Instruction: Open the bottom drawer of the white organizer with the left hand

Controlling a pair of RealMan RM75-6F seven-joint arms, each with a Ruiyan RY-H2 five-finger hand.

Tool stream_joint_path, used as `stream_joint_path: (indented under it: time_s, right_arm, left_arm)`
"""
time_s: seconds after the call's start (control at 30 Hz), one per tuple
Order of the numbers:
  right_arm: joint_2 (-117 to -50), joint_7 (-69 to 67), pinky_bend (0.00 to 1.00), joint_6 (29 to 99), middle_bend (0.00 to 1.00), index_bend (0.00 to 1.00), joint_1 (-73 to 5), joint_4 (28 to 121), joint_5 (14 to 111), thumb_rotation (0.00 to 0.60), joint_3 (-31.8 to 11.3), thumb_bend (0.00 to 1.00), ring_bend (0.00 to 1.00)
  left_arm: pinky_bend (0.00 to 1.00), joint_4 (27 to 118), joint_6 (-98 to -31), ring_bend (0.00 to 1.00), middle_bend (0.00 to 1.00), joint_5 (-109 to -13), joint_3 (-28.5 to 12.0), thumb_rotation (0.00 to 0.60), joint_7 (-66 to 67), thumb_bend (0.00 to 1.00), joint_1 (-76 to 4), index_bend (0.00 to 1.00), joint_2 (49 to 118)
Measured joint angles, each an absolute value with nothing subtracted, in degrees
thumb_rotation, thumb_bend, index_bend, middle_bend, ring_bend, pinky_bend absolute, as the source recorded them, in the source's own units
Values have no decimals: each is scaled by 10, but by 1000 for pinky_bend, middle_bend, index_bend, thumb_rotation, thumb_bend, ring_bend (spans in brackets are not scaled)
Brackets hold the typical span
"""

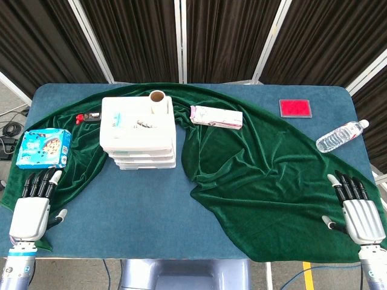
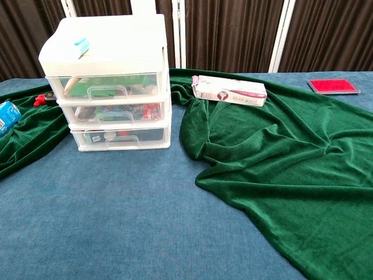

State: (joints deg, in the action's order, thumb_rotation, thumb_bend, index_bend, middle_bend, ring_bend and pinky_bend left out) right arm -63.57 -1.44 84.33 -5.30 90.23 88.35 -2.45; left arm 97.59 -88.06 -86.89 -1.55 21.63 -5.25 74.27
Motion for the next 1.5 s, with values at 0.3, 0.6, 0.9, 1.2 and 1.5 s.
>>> stream_joint_path:
  time_s: [0.3, 0.6, 0.9, 1.2, 1.5]
  right_arm:
    - [-636, -16, 0, 837, 0, 60, -56, 902, 882, 600, -24, 64, 0]
    - [-630, -27, 0, 841, 0, 60, -54, 906, 883, 600, -25, 64, 0]
    - [-625, -38, 0, 849, 0, 60, -50, 909, 895, 600, -21, 64, 0]
    - [-616, -60, 0, 855, 0, 59, -49, 911, 898, 600, -21, 64, 0]
    - [-606, -91, 0, 858, 0, 59, -47, 911, 903, 600, -21, 64, 0]
  left_arm:
    - [0, 980, -868, 0, 0, -862, -17, 600, 214, 214, -56, 0, 742]
    - [588, 986, -863, 569, 618, -858, -27, 600, 150, 366, -62, 0, 759]
    - [813, 1018, -723, 817, 875, -804, -38, 600, -80, 696, -111, 0, 770]
    - [817, 1034, -568, 825, 884, -644, -83, 600, -137, 726, -198, 0, 815]
    - [817, 1015, -508, 825, 884, -509, -120, 600, -122, 727, -260, 0, 882]
